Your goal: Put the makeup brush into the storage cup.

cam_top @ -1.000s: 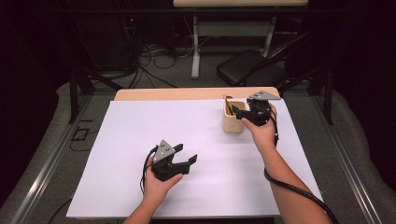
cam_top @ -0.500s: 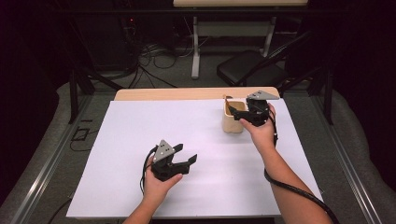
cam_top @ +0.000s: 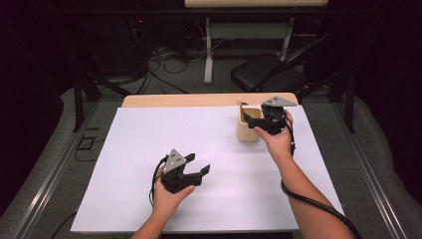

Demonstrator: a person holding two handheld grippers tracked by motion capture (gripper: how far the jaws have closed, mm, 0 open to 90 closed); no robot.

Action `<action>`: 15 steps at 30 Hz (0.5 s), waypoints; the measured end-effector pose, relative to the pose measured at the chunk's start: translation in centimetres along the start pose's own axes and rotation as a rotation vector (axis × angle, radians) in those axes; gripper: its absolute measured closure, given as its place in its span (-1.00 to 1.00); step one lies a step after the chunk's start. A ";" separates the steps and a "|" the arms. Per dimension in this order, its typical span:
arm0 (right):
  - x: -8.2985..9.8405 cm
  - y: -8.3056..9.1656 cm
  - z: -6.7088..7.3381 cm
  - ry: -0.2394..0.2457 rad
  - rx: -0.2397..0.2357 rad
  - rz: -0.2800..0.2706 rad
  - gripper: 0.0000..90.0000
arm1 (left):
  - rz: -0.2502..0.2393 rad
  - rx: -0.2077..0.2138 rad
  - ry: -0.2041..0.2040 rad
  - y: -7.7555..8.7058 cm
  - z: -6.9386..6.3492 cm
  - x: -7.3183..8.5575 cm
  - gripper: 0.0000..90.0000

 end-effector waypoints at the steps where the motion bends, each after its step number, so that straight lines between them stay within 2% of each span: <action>1: 0.0 0.0 0.0 0.001 -0.002 0.000 -0.55 | 0.000 -0.001 -0.002 0.0 0.0 0.0 -0.34; 15: -0.2 0.5 0.7 0.022 -0.027 -0.001 -0.54 | 0.002 0.001 0.004 -0.1 -0.1 0.1 -0.34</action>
Point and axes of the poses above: each handheld gripper's, and its own axes: y roughly backward along the jaws, x roughly out of its underside, z roughly to its left, the point moved 5 cm from there along -y, roughly forward along the jaws
